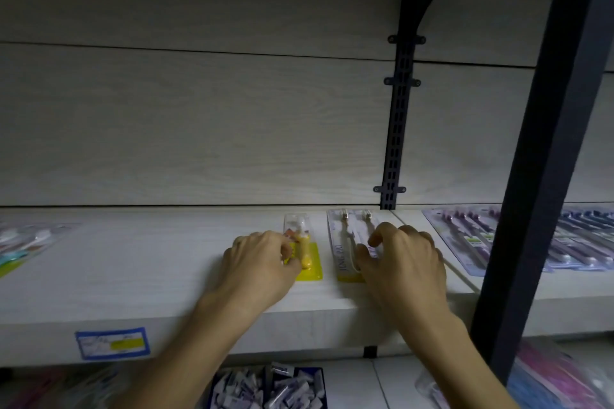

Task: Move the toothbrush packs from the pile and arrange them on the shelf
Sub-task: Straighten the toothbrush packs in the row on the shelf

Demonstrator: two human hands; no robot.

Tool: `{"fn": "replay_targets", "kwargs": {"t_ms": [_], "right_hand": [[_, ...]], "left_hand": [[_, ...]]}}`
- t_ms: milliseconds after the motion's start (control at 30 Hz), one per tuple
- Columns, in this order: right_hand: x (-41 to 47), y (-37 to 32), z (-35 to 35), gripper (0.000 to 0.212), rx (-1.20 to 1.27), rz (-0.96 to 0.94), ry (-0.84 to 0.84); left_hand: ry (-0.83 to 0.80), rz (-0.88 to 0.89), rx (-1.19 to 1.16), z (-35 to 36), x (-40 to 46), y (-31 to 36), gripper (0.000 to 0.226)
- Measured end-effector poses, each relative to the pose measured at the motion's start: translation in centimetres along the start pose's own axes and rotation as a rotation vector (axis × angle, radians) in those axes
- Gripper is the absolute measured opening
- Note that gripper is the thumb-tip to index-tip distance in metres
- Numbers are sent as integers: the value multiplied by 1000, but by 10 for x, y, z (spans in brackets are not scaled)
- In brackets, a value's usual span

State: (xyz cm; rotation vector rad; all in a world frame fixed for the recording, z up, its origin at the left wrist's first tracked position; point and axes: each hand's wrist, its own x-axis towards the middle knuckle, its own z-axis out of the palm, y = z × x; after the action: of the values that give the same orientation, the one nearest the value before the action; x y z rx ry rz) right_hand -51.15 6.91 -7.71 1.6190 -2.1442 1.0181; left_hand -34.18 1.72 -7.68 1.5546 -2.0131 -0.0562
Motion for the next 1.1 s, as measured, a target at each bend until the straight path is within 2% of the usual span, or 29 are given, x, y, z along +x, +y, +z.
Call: {"fn": "replay_targets", "kwargs": {"t_ms": [267,567,900,1100], "right_hand": [[5,-10,-1,24,77,-118,41],[-3,-78,10,24,154,-261,18],[-40,-219,56,27,270,-388,-41],[-67,-309,86,29,283,-401,-98]], "left_hand": [[88,59,11,-14,-3,-9,26],[149,63,44,-49,-19,-66,32],[223,-37,126,-122,-41,-199,28],[251,-62,144,-164,-48,-290,24]]}}
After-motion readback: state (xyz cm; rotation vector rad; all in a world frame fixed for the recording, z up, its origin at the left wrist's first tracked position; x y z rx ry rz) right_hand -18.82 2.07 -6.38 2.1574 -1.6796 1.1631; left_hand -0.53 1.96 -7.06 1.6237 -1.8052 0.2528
